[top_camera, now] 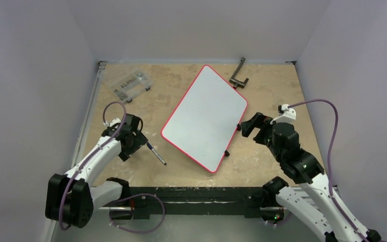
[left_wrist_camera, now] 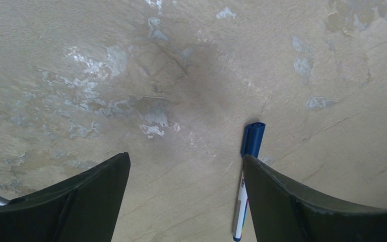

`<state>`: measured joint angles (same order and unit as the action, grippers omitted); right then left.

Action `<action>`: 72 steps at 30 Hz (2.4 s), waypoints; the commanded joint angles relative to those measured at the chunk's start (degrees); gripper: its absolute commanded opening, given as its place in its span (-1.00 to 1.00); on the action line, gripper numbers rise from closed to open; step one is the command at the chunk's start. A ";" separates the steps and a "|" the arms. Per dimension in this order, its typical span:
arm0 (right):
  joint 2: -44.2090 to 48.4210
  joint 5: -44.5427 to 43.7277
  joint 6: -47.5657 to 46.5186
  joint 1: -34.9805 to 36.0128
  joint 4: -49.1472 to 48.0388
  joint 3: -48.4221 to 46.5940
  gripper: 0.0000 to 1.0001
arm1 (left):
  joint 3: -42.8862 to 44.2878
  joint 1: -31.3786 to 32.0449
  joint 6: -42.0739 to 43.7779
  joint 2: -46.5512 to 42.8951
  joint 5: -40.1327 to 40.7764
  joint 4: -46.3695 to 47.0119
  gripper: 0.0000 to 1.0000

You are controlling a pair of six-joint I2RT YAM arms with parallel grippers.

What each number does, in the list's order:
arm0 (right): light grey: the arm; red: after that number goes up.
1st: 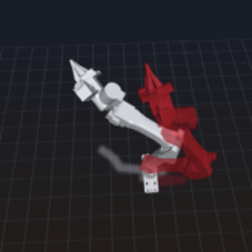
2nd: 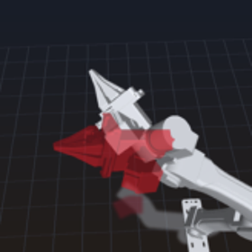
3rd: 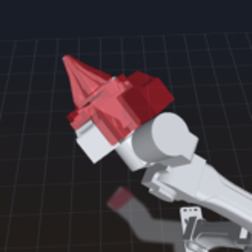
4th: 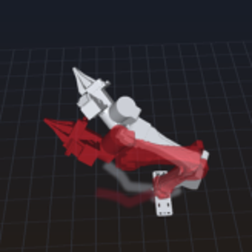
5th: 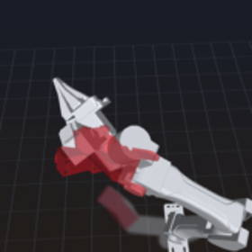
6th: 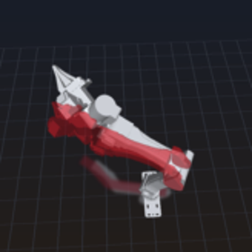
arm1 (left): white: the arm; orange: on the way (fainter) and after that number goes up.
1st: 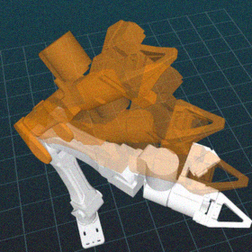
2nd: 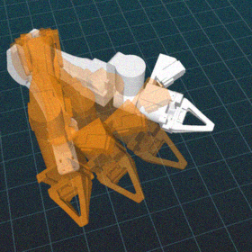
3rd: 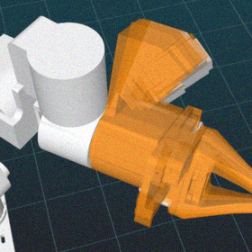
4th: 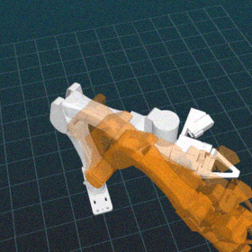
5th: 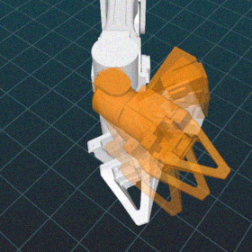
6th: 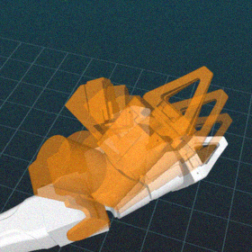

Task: Write a sentence on the whiteboard
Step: Pick up the whiteboard marker from the center of the board.

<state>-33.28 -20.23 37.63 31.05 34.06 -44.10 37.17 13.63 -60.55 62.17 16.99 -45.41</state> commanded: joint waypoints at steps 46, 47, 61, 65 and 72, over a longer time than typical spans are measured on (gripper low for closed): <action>-2.91 0.61 -0.62 -0.19 -1.83 1.63 0.98 | 11.20 9.31 -1.76 22.48 4.25 5.24 -0.59; -2.86 0.55 -0.62 -0.22 -1.69 1.58 0.98 | 11.25 9.38 -1.75 22.60 4.25 5.10 -0.69; -2.04 0.11 -0.47 -0.19 -0.62 0.99 0.98 | 8.99 9.36 -2.52 20.33 3.05 5.60 -0.08; -2.04 0.45 -0.25 -0.19 -0.79 0.94 0.98 | 9.62 9.40 -4.46 20.73 0.70 4.52 -0.11; -2.62 0.82 -0.31 -0.13 -0.51 0.51 0.98 | 4.00 10.93 -7.73 18.92 -4.85 9.27 -0.16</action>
<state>-35.92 -19.92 37.52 31.05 34.30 -41.95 43.62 23.42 -65.43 83.02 15.03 -37.98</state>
